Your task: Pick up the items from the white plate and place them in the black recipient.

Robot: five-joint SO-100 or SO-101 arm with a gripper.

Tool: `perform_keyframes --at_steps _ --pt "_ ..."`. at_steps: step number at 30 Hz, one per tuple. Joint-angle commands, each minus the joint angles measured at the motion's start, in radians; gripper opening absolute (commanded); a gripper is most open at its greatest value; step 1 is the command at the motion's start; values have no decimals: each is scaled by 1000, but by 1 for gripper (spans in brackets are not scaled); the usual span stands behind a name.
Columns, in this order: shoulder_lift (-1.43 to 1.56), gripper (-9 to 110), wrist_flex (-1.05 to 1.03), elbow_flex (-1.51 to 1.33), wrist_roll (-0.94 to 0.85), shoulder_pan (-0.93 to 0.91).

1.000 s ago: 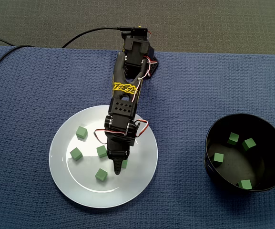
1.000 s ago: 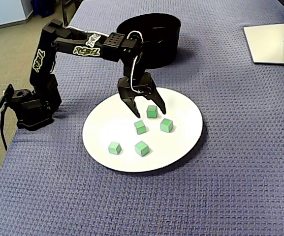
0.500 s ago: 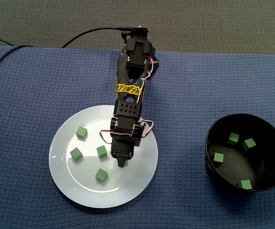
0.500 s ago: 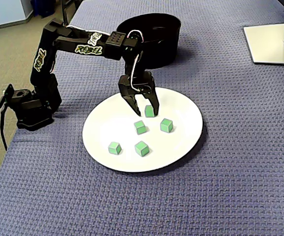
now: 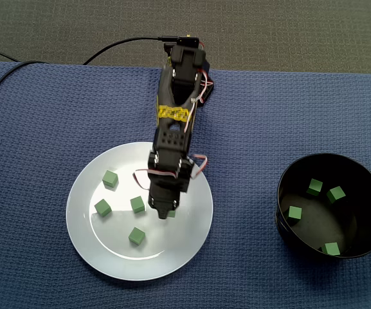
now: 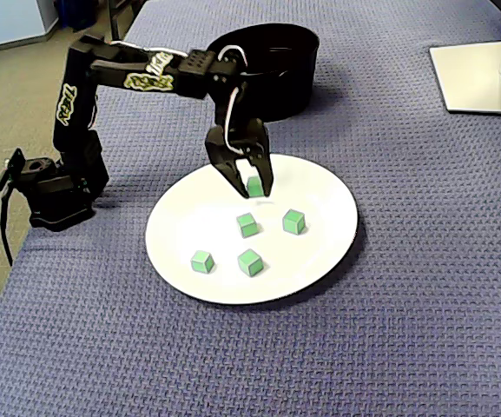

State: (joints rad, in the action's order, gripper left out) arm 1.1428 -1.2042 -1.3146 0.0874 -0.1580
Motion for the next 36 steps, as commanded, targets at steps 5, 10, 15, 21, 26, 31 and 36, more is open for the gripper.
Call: perform_keyframes --at_steps 5,10,15,21,26,31,36 --pt "439 0 92 -147 -181 46" --pt "680 0 285 -264 -414 244" --pt "822 0 525 -324 -623 526" --pt "718 0 620 -179 -726 819" --pt "457 0 584 -43 -762 953" --pt "249 0 670 -104 -857 1002" --pt "192 0 756 -187 -854 986"
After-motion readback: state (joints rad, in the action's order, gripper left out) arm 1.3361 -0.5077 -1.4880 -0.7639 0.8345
